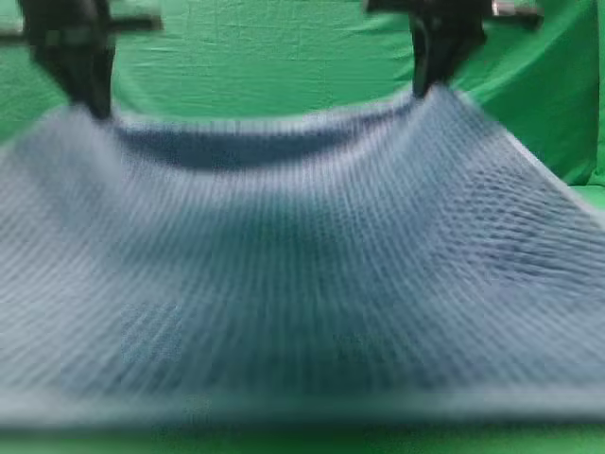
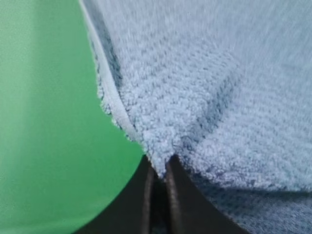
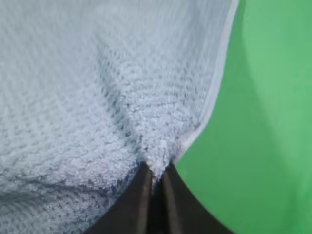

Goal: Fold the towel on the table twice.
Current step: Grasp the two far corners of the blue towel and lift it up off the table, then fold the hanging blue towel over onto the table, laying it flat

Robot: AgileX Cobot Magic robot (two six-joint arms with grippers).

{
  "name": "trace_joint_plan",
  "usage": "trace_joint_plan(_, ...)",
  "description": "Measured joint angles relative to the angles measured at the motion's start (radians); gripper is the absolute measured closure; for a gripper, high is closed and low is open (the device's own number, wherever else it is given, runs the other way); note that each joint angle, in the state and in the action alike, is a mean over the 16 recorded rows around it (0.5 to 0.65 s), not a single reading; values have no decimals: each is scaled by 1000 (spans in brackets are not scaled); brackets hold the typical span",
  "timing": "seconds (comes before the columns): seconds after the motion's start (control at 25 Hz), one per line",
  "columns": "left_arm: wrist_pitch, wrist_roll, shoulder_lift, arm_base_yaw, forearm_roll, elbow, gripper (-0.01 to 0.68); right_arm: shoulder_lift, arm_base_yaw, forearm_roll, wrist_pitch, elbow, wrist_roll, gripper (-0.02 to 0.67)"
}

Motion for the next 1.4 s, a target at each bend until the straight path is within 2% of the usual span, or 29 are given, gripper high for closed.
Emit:
trace_joint_plan(0.36, -138, -9, -109, -3, 77, -241, 673, -37, -16, -113, -38, -357, -2, 649)
trace_joint_plan(0.64, -136, -41, -101, -5, 102, -263, 673, -31, -34, -145, 16, -401, 9, 649)
trace_joint_plan(1.0, -75, -95, -203, -12, 57, -42, 673, -126, -42, -126, 125, -181, 46, 649)
trace_joint_plan(1.4, -99, -108, -522, -22, -87, 379, 673, -467, -34, -34, 71, 312, 86, 649)
